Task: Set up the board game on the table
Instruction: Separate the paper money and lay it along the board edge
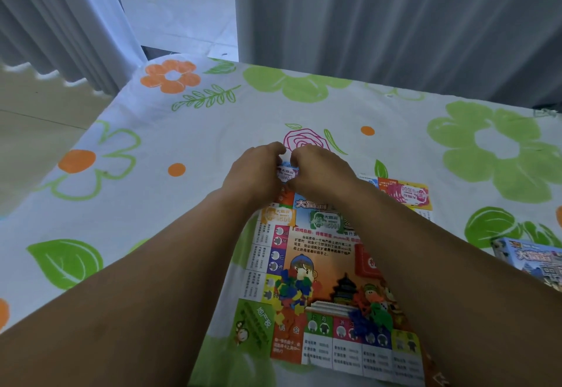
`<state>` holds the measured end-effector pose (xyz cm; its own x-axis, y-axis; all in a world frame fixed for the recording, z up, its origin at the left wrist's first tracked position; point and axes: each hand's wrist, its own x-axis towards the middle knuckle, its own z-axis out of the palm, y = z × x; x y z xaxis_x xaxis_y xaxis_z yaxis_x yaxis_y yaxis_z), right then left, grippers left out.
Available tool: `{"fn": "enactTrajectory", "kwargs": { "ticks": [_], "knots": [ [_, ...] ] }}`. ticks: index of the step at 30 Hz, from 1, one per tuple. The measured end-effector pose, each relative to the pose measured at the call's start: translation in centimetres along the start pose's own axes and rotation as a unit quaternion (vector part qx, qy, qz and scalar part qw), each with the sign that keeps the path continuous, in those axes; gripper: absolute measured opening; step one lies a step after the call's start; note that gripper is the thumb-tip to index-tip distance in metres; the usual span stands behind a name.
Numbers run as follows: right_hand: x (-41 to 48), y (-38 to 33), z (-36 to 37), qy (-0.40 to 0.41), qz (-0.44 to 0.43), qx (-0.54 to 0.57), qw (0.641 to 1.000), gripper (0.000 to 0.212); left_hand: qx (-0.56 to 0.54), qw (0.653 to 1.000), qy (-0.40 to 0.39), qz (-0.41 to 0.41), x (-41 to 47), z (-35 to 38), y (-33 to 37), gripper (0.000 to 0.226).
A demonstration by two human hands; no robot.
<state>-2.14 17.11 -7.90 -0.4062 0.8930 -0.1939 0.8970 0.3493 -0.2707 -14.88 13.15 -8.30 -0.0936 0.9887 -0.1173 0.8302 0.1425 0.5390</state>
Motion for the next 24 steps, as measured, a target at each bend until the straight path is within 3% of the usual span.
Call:
{"fn": "enactTrajectory", "kwargs": {
  "ticks": [11, 17, 24],
  "knots": [
    [0.06, 0.18, 0.25, 0.012, 0.008, 0.031, 0.999, 0.024, -0.01, 1.0, 0.012, -0.011, 0.2, 0.24, -0.05, 0.054],
    [-0.01, 0.48, 0.12, 0.01, 0.009, 0.016, 1.0, 0.033, -0.015, 1.0, 0.02, -0.016, 0.29, 0.28, -0.16, 0.058],
    [0.37, 0.91, 0.16, 0.005, 0.034, 0.043, 0.998, 0.026, -0.026, 0.999, 0.003, -0.024, 0.23, 0.28, 0.0, 0.061]
  ]
}}
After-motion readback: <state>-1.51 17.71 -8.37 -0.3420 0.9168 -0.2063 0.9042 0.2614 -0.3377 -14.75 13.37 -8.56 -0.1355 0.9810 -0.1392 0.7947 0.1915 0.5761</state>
